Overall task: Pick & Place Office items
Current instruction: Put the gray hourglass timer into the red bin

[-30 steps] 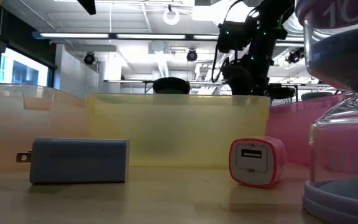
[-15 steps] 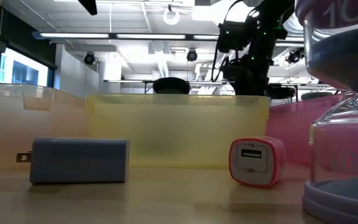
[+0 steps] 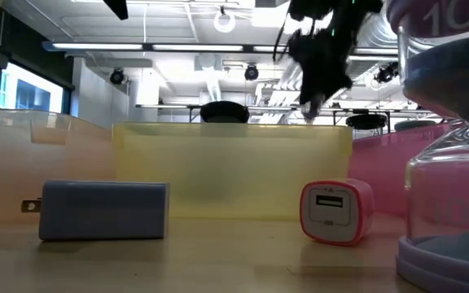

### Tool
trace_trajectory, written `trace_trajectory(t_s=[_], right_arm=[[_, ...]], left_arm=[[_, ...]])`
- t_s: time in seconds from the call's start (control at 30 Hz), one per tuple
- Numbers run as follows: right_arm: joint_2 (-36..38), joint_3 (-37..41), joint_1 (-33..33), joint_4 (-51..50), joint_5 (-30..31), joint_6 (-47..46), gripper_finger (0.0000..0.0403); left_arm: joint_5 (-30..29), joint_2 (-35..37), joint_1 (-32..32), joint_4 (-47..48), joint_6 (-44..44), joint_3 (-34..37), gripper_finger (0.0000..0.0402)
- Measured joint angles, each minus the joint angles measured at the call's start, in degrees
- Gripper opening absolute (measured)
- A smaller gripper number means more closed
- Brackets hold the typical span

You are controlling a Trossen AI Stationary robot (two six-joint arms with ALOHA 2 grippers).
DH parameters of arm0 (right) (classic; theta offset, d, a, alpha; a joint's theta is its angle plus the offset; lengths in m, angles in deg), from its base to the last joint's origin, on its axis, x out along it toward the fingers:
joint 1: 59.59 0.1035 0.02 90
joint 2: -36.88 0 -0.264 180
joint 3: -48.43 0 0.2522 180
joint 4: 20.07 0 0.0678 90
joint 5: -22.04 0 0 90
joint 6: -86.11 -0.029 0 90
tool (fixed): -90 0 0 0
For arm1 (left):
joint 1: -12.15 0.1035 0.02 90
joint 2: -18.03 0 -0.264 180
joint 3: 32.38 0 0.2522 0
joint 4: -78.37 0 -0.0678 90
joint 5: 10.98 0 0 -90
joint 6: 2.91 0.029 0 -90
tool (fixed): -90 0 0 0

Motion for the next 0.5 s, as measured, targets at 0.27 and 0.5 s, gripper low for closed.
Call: trace_trajectory(t_s=[0.27,0.5], right_arm=[[7.21,-11.59,9.93,-9.15,-0.21,-3.18,0.0185],[13.56,-16.12,24.89,-8.57,2.54,-10.92,0.0185]], left_arm=[[-0.07,0.00,0.00,0.02,0.60,0.00,0.0322],[-1.64,-0.02,0.02,0.02,0.62,0.00,0.0322]])
